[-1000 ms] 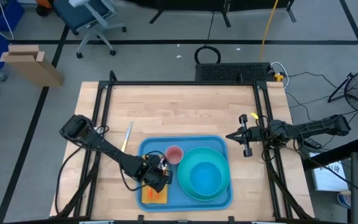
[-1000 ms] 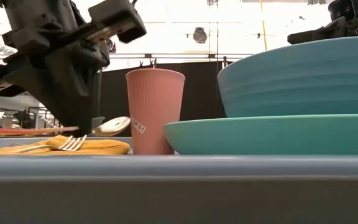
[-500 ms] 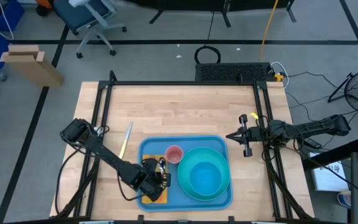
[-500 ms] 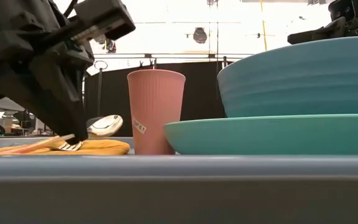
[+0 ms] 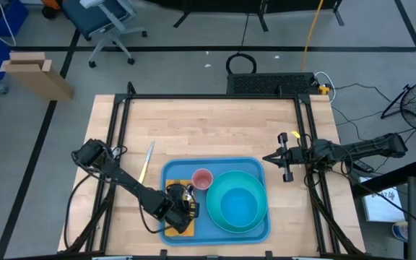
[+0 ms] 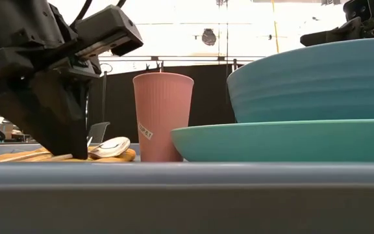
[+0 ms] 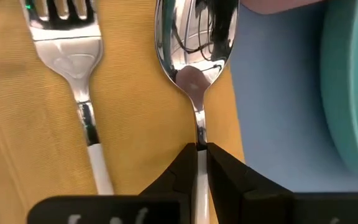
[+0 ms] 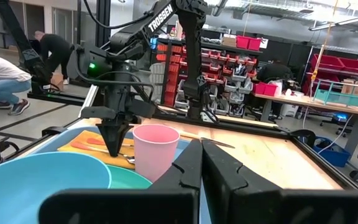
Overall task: Set up tray
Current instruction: Adjust the silverware
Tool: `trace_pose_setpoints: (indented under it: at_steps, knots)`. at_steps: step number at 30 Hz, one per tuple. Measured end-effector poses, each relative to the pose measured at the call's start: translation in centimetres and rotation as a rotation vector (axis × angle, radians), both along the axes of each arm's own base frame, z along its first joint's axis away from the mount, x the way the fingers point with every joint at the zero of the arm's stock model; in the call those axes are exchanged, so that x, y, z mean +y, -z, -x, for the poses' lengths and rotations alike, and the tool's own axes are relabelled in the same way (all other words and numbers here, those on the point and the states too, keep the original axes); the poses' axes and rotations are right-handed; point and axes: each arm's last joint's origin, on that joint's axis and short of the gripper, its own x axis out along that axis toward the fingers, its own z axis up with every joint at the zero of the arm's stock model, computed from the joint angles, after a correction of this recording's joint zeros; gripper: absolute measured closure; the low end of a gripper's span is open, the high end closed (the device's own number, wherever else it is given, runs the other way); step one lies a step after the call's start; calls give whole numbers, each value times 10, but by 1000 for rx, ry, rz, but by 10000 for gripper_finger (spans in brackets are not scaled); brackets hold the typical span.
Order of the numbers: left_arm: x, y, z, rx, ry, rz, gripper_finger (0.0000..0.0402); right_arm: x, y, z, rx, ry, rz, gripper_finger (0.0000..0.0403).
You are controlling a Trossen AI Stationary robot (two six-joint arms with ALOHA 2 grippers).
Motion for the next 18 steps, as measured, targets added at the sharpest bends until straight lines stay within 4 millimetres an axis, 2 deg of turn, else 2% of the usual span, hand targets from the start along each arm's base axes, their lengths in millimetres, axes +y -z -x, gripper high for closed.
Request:
trace_pose_setpoints:
  at_steps: [13,18]
  knots:
    - [-2,0,0,-5,29,-7,363,0,0,0,1,-1,-7,403]
    - [-2,-1,-1,-25,3,4,329,0,0,0,1,-1,-6,403]
